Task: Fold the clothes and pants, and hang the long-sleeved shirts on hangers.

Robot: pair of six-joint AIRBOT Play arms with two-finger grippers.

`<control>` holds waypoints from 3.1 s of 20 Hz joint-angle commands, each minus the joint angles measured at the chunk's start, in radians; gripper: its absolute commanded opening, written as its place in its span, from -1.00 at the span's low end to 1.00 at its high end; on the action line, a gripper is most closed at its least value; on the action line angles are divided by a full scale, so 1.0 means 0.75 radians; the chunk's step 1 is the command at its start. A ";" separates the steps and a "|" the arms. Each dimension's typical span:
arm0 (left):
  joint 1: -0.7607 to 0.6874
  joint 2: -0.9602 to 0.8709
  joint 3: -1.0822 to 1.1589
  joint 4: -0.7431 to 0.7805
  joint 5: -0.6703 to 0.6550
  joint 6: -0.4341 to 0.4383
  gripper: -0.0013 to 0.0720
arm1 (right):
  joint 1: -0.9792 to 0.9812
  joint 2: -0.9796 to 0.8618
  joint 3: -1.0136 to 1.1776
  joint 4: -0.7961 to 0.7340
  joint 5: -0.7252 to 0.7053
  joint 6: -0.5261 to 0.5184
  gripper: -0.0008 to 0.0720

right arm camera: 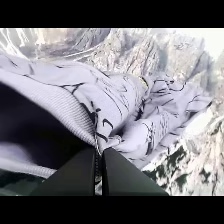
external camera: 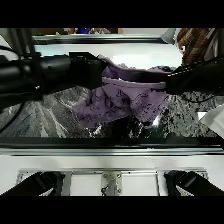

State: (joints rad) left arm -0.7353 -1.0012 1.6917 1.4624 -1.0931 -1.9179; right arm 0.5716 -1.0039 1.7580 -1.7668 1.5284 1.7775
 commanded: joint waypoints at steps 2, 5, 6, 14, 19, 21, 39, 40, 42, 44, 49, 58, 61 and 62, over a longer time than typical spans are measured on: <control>-0.123 0.064 0.011 0.222 -0.303 -0.129 -0.92 | -0.001 0.006 0.047 -0.002 0.277 0.085 -0.90; -0.134 0.110 -0.279 0.213 -0.306 -0.222 -0.92 | -0.001 0.030 -0.081 0.013 0.366 0.143 -0.90; -0.133 0.120 -0.396 0.213 -0.278 -0.241 -0.92 | -0.001 0.043 -0.155 0.023 0.359 0.158 -0.90; -0.013 -0.094 -0.761 0.089 -0.060 -0.227 -0.92 | -0.001 -0.009 -0.559 0.154 0.041 0.235 -0.90; -0.158 -0.062 -0.831 0.061 -0.073 -0.207 -0.92 | -0.001 -0.007 -0.592 0.209 0.071 0.234 -0.90; -0.195 -0.009 -0.890 0.060 -0.079 -0.207 -0.92 | -0.001 -0.008 -0.592 0.209 0.071 0.234 -0.90; 1.224 0.179 -0.813 0.017 -0.106 0.434 0.86 | -0.001 -0.009 -0.592 0.208 0.071 0.234 -0.90; 1.346 0.134 -0.813 0.017 -0.085 0.472 0.86 | -0.001 -0.010 -0.592 0.208 0.071 0.234 -0.89; 1.573 0.023 -0.813 0.016 0.005 0.503 0.86 | -0.001 -0.012 -0.592 0.208 0.072 0.234 -0.90; 1.852 -0.208 -0.811 0.016 0.336 0.522 0.86 | -0.001 -0.012 -0.592 0.208 0.071 0.234 -0.90; 1.857 -0.510 -0.688 0.040 0.550 0.713 0.86 | -0.001 -0.012 -0.592 0.208 0.071 0.234 -0.90; 1.706 -1.066 -0.207 0.506 0.437 0.722 0.86 | -0.001 -0.012 -0.592 0.208 0.072 0.234 -0.90; 1.720 -1.187 -0.107 0.506 0.344 0.722 0.86 | -0.001 -0.012 -0.592 0.208 0.072 0.234 -0.90; 1.729 -1.218 -0.079 0.507 0.320 0.722 0.86 | -0.001 -0.012 -0.592 0.208 0.071 0.234 -0.90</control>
State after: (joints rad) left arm 0.5541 -1.8313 1.5642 1.8217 -0.7982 -1.3781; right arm 0.5709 -1.0126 1.3140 -1.6108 1.5818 1.9533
